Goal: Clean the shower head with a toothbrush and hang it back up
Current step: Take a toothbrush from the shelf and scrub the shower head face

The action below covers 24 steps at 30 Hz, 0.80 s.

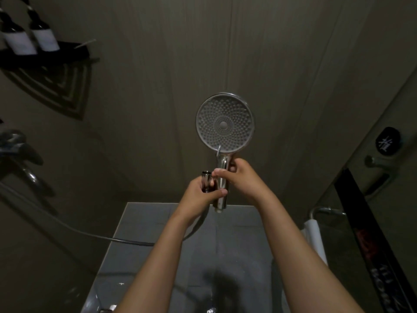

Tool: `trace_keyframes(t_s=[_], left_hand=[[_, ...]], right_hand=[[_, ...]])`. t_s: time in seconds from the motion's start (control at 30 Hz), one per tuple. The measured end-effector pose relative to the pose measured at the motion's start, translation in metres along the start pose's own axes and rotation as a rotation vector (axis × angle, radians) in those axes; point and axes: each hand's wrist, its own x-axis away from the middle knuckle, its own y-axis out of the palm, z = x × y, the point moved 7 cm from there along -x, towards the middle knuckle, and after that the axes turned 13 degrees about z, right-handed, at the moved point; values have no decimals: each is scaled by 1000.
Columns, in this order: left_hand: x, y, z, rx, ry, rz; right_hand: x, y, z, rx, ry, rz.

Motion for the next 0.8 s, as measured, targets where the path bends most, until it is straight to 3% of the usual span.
trace_keyframes(t_s=[0.33, 0.8], left_hand=[[0, -3, 6, -30, 29, 95], [-8, -14, 46, 81, 143, 318]], right_hand=[[-2, 7, -9, 118, -72, -50], [-26, 13, -45, -45, -110, -72]])
